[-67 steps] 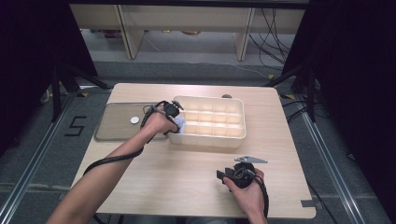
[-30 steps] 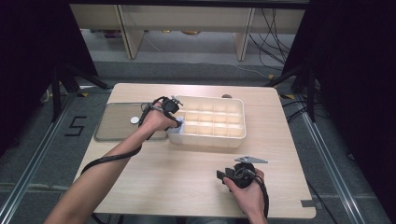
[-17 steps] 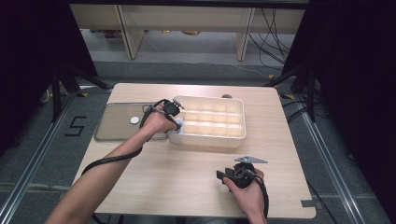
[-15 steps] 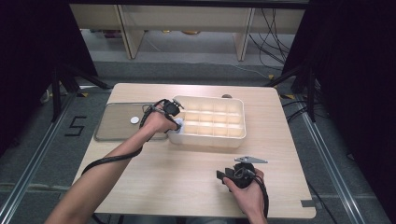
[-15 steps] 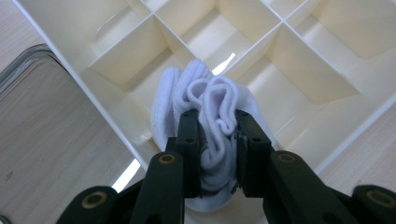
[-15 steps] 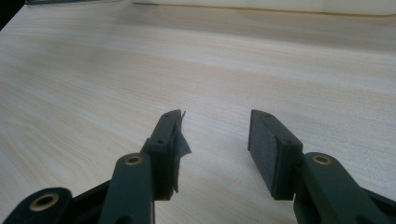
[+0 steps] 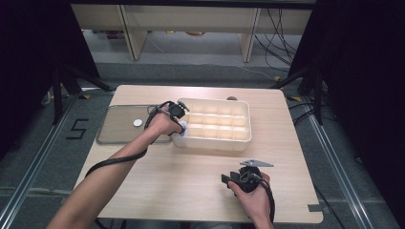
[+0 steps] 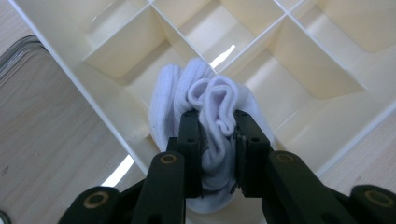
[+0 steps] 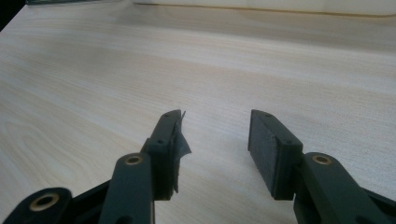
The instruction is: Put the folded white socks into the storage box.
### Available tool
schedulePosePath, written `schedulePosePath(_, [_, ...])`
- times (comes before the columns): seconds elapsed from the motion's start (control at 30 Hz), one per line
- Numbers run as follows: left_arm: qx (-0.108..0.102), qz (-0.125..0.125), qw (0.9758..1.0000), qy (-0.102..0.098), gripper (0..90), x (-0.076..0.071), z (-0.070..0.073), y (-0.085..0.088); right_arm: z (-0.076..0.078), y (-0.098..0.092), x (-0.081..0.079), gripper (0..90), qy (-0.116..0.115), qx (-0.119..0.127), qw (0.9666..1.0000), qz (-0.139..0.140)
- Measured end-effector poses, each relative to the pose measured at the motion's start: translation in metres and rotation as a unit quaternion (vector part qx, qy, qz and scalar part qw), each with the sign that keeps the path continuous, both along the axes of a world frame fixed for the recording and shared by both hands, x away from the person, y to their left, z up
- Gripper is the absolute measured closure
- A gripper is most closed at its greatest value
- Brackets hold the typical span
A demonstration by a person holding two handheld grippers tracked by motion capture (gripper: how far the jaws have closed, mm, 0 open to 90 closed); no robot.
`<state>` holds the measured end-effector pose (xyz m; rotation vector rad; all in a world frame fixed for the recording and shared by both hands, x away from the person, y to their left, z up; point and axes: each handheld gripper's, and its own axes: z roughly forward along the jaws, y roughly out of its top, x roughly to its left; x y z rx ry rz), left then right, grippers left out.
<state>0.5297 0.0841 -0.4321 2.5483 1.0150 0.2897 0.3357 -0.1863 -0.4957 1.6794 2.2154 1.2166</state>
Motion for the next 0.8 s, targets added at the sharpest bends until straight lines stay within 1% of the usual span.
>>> schedulePosePath(0.03, [0.001, -0.001, 1.0, 0.0, 74.6, 0.0001, -0.0002, -0.0004, -0.0001, -0.0008, 0.0004, 55.3, -0.003, -0.003, 1.0, 0.002])
schedulePosePath(0.07, [0.006, -0.004, 1.0, 0.002, 74.6, 0.0005, 0.0001, -0.0007, 0.0002, -0.0008, 0.0003, 55.3, -0.003, -0.004, 1.0, 0.002])
schedulePosePath(0.13, [0.008, -0.002, 1.0, 0.003, 74.7, 0.0008, -0.0001, -0.0015, 0.0007, -0.0006, 0.0001, 55.3, -0.001, -0.002, 1.0, 0.0])
schedulePosePath(0.17, [0.009, -0.001, 0.9999, 0.005, 74.8, 0.001, -0.0001, -0.0016, 0.0011, 0.0006, -0.0006, 55.2, 0.005, 0.004, 1.0, -0.005])
schedulePosePath(0.27, [0.004, 0.007, 0.9999, 0.012, 74.9, 0.0016, -0.0011, -0.0023, 0.0008, 0.0005, 0.0001, 55.3, 0.005, -0.008, 0.9999, -0.005])
schedulePosePath(0.33, [0.008, 0.005, 0.9998, 0.015, 75.0, 0.0027, -0.0011, -0.0021, 0.0006, 0.0003, 0.0001, 55.3, 0.002, -0.004, 1.0, -0.004])
schedulePosePath(0.43, [0.011, 0.006, 0.9998, 0.017, 75.1, 0.0028, -0.002, -0.0034, 0.0007, 0.0005, 0.0002, 55.3, 0.006, -0.011, 0.9999, -0.008])
schedulePosePath(0.53, [0.012, 0.008, 0.9997, 0.02, 75.2, 0.0034, -0.0032, -0.0043, 0.0008, 0.0005, 0.0002, 55.3, 0.005, -0.009, 0.9999, -0.005])
schedulePosePath(0.57, [0.013, 0.009, 0.9996, 0.023, 75.2, 0.0038, -0.0032, -0.0042, 0.0012, 0.0005, -0.0002, 55.3, 0.005, -0.004, 1.0, -0.004])
schedulePosePath(0.6, [0.014, 0.008, 0.9995, 0.027, 75.2, 0.0046, -0.003, -0.0036, 0.0008, 0.0009, 0.0001, 55.3, 0.004, -0.006, 1.0, -0.005])
schedulePosePath(0.63, [0.013, 0.008, 0.9995, 0.029, 75.2, 0.0051, -0.0033, -0.0033, 0.0015, 0.0003, -0.0007, 55.3, 0.003, 0.002, 1.0, 0.0])
schedulePosePath(0.7, [0.008, 0.012, 0.9995, 0.03, 75.2, 0.0053, -0.0042, -0.0033, 0.0016, 0.0005, -0.0007, 55.3, 0.004, 0.003, 1.0, 0.0])
schedulePosePath(0.8, [0.01, 0.011, 0.9994, 0.03, 75.2, 0.0052, -0.0043, -0.0036, 0.0015, 0.0005, -0.0007, 55.3, 0.004, 0.002, 1.0, 0.0])
